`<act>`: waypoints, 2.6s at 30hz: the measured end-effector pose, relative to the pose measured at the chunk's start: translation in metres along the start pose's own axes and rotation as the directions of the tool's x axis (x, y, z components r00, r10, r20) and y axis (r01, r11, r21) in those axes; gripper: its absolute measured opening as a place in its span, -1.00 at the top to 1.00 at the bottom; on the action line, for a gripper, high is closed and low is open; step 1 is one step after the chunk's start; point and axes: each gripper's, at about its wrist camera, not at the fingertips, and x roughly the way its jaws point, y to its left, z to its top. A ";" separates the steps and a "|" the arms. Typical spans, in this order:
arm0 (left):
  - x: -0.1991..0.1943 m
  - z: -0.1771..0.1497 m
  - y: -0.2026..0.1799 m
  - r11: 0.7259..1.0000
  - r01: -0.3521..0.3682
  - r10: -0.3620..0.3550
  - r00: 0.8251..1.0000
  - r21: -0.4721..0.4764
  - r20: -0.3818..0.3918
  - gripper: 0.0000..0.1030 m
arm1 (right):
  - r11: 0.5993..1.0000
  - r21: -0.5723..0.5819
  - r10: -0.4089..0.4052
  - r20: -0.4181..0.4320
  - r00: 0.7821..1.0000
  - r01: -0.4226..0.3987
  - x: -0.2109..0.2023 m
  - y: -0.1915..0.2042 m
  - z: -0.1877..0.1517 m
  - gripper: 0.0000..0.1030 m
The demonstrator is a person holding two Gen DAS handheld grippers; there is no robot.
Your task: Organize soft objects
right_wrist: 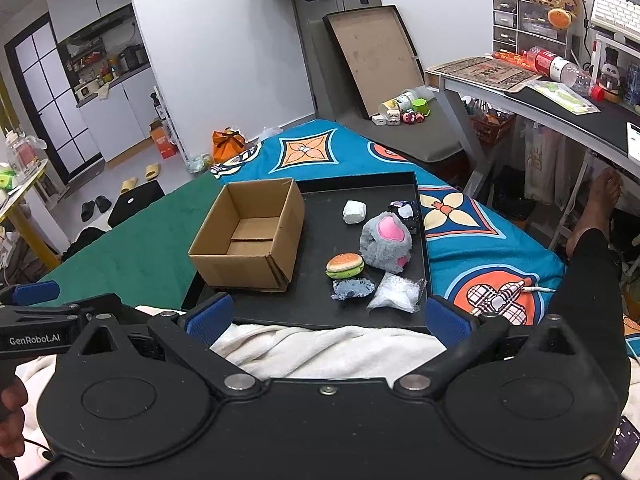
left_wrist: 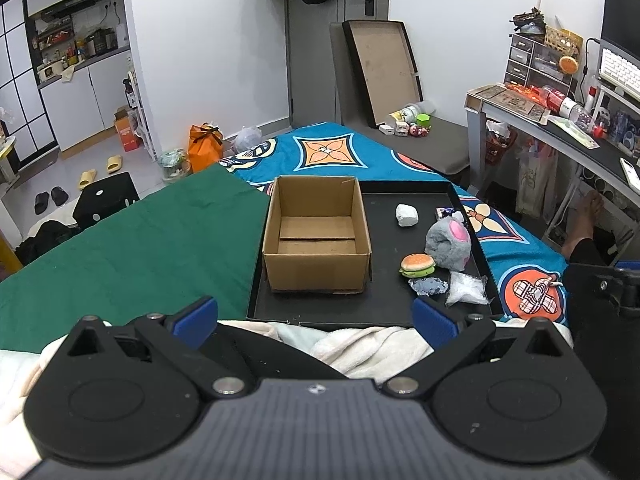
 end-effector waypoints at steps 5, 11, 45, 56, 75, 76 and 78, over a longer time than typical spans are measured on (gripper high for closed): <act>0.000 0.001 0.001 1.000 0.001 -0.001 1.000 -0.002 0.003 -1.00 | 1.000 -0.001 0.002 0.000 1.000 -0.002 0.000 0.001 -0.001 -1.00; 0.000 -0.002 0.001 1.000 0.009 -0.009 1.000 0.005 0.000 -1.00 | 1.000 -0.001 0.001 -0.003 1.000 -0.001 0.002 0.002 -0.002 -1.00; 0.010 0.004 0.005 1.000 0.004 -0.004 1.000 0.008 -0.006 -0.99 | 1.000 0.006 -0.011 -0.023 1.000 0.011 0.019 -0.001 0.003 -1.00; 0.035 0.022 0.009 1.000 0.013 -0.013 0.999 0.017 -0.033 -0.99 | 0.999 0.041 -0.023 -0.043 0.999 0.025 0.047 -0.010 0.017 -1.00; 0.109 0.044 0.025 1.000 0.003 -0.005 0.995 -0.018 -0.098 -0.96 | 0.987 0.155 -0.030 -0.094 0.995 0.045 0.116 -0.047 0.028 -1.00; 0.114 0.044 0.027 1.000 0.002 -0.004 0.995 -0.021 -0.103 -0.95 | 0.985 0.166 -0.029 -0.102 0.994 0.046 0.122 -0.051 0.027 -1.00; 0.122 0.044 0.031 1.000 -0.002 0.000 0.994 -0.027 -0.107 -0.95 | 0.983 0.180 -0.025 -0.115 0.993 0.045 0.130 -0.056 0.026 -1.00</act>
